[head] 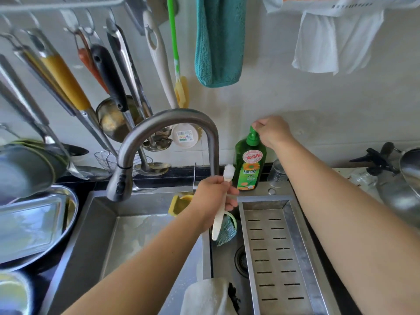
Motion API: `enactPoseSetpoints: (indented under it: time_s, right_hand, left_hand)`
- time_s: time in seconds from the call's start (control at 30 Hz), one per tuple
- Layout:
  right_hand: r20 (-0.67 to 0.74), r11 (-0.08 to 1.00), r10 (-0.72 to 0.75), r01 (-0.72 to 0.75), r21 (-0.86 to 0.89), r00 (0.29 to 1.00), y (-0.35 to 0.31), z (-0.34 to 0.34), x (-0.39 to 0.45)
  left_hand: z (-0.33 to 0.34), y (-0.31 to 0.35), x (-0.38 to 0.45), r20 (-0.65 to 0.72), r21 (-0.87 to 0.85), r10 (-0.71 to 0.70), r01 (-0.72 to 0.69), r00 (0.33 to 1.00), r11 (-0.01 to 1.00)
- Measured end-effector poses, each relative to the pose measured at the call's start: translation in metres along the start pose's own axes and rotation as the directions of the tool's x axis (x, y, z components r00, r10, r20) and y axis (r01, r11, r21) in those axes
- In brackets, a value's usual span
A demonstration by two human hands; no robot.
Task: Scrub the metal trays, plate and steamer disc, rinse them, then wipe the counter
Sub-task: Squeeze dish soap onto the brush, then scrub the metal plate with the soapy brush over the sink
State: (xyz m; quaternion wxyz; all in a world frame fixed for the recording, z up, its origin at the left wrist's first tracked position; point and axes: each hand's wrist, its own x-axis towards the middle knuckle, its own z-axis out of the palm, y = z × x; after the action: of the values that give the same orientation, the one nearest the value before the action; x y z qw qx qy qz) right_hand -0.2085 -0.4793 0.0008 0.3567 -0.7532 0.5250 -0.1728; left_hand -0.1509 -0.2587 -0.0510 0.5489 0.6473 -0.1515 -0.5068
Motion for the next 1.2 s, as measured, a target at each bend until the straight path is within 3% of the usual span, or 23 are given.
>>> enactPoseSetpoints:
  time_s: [0.1,0.23,0.3,0.37,0.43,0.47,0.5,0.57,0.63,0.67,0.7,0.77,0.83,0.9,1.03,1.07,1.13,1.2]
  right_hand:
    - [-0.068,0.999,-0.016,0.018,0.030,0.998,0.000,0.001,-0.010]
    - [-0.367,0.996,0.045,-0.011,0.094,0.929,0.006,0.023,-0.051]
    - [-0.441,0.986,0.083,-0.011,0.164,0.894,0.013,0.054,-0.092]
    - [-0.303,0.978,0.070,-0.006,0.208,0.951,0.022,0.101,-0.139]
    - [0.003,0.977,0.025,-0.025,0.211,1.000,0.024,0.151,-0.189]
    - [0.186,0.977,0.007,-0.047,0.207,0.982,0.022,0.174,-0.214]
    - [0.370,0.976,-0.008,-0.074,0.205,0.929,0.018,0.193,-0.240]
    - [0.661,0.976,-0.021,-0.127,0.175,0.750,0.009,0.226,-0.290]
    - [0.826,0.979,-0.004,-0.164,0.117,0.564,0.002,0.250,-0.334]
    - [0.860,0.975,0.003,-0.192,0.110,0.510,-0.002,0.261,-0.351]
    - [0.869,0.963,0.010,-0.238,0.124,0.495,-0.009,0.267,-0.364]
    - [0.838,0.951,0.033,-0.275,0.141,0.545,-0.024,0.279,-0.377]
    - [0.791,0.967,0.051,-0.228,0.113,0.609,-0.040,0.291,-0.382]
    - [0.793,0.970,0.074,-0.229,0.083,0.605,-0.056,0.306,-0.387]
    - [0.761,0.955,0.153,-0.293,0.051,0.630,-0.076,0.349,-0.397]
    - [0.746,0.943,0.180,-0.328,0.055,0.642,-0.080,0.360,-0.400]
    - [0.712,0.927,0.217,-0.369,0.064,0.668,-0.082,0.381,-0.406]
    - [0.670,0.936,0.252,-0.352,0.016,0.699,-0.079,0.395,-0.413]
  left_hand:
    - [-0.050,-0.044,-0.037,-0.073,-0.060,-0.105,0.100,0.992,0.993]
    - [-0.128,-0.093,-0.089,-0.280,-0.238,-0.227,0.162,0.933,0.958]
    - [-0.163,-0.108,-0.112,-0.357,-0.347,-0.269,0.140,0.894,0.927]
    - [-0.189,-0.118,-0.131,-0.398,-0.399,-0.297,0.128,0.868,0.908]
    - [-0.208,-0.129,-0.148,-0.410,-0.456,-0.320,0.112,0.854,0.883]
    - [-0.214,-0.134,-0.155,-0.403,-0.494,-0.324,0.094,0.856,0.864]
    - [-0.220,-0.139,-0.160,-0.398,-0.530,-0.324,0.073,0.858,0.845]
    - [-0.228,-0.147,-0.169,-0.391,-0.579,-0.329,0.048,0.860,0.814]
    - [-0.235,-0.152,-0.173,-0.372,-0.616,-0.341,0.044,0.863,0.786]
    - [-0.239,-0.155,-0.172,-0.352,-0.640,-0.348,0.048,0.869,0.767]
    - [-0.244,-0.155,-0.171,-0.329,-0.660,-0.356,0.056,0.875,0.749]
    - [-0.254,-0.156,-0.168,-0.283,-0.672,-0.366,0.090,0.887,0.735]
    - [-0.272,-0.158,-0.168,-0.236,-0.611,-0.346,0.139,0.908,0.779]
    - [-0.300,-0.162,-0.170,-0.229,-0.481,-0.329,0.187,0.916,0.857]
    - [-0.393,-0.179,-0.191,-0.416,-0.046,-0.206,0.205,0.886,0.978]
    - [-0.421,-0.184,-0.202,-0.481,0.134,-0.136,0.226,0.866,0.965]
    - [-0.474,-0.198,-0.230,-0.582,0.432,-0.045,0.356,0.812,0.829]
    - [-0.521,-0.214,-0.253,-0.658,0.504,-0.045,0.485,0.751,0.715]
